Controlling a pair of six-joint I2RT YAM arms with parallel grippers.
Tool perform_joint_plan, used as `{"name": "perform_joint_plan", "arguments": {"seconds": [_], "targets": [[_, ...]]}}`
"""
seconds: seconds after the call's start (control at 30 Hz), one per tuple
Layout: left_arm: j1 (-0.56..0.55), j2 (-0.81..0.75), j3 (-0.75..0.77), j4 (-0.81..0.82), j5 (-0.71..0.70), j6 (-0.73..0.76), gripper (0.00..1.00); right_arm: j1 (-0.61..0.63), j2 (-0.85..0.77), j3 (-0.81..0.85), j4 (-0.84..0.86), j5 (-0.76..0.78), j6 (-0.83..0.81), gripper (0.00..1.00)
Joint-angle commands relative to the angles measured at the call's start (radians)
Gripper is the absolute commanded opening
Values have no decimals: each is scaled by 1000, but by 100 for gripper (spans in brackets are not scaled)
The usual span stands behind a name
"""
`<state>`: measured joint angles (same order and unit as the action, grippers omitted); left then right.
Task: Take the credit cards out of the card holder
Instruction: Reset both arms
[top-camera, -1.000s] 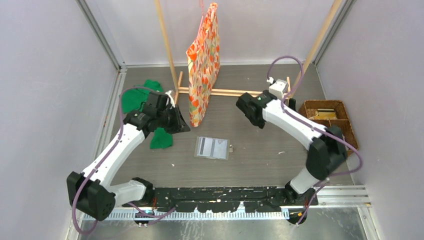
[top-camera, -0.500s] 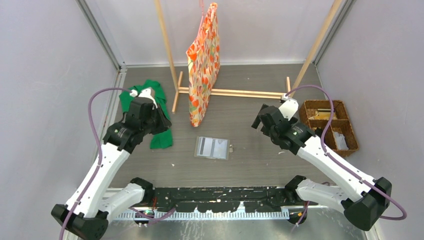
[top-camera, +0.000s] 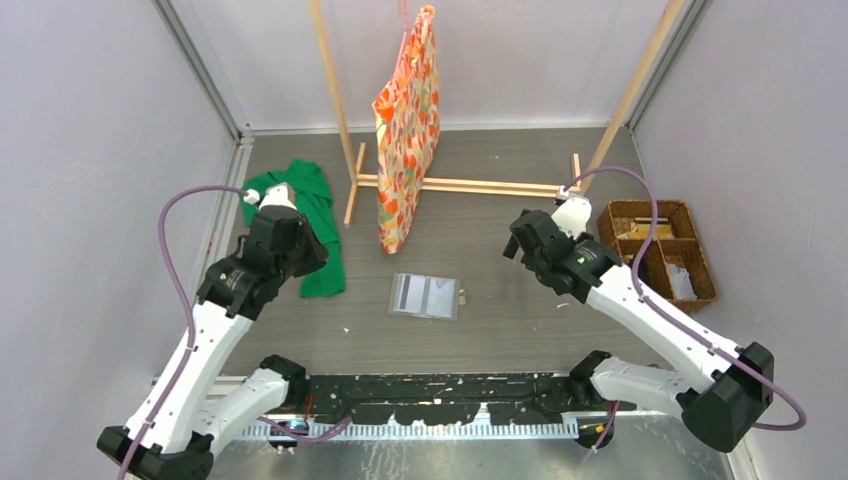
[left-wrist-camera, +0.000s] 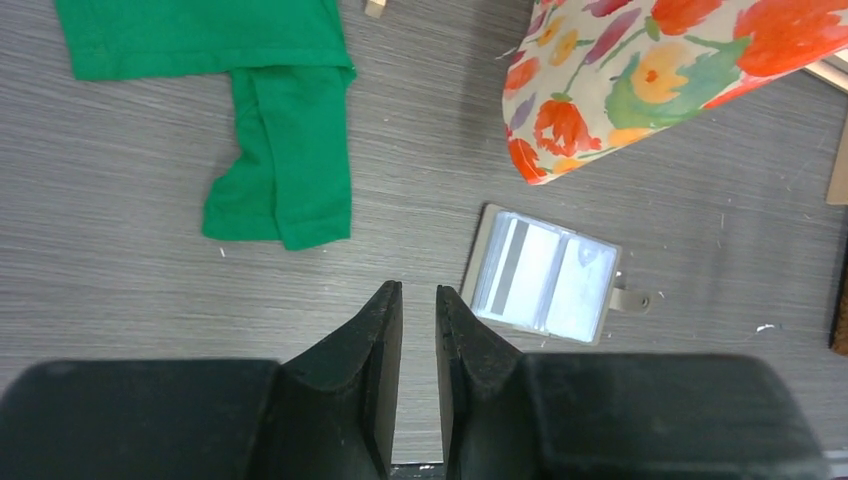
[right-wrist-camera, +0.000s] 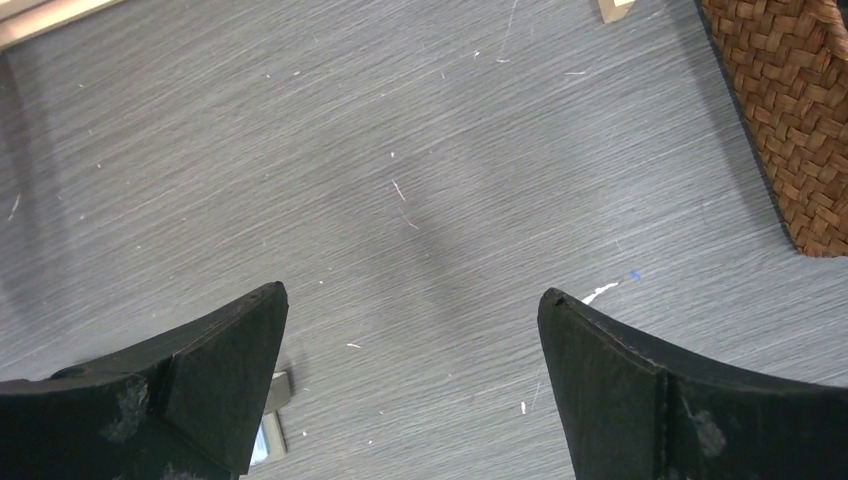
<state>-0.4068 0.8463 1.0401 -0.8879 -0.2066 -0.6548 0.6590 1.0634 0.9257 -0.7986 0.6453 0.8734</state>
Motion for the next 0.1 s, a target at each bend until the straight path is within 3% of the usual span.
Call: {"name": "perform_joint_plan", "arguments": {"seconds": [0.0,0.07], "targets": [[-1,-16,-5,2,-62,-18,21,-1,-4,39,6,30,12,100],[-1,-19,-15,0,-80,-22,21,-1,-4,42,7,31,6,100]]}}
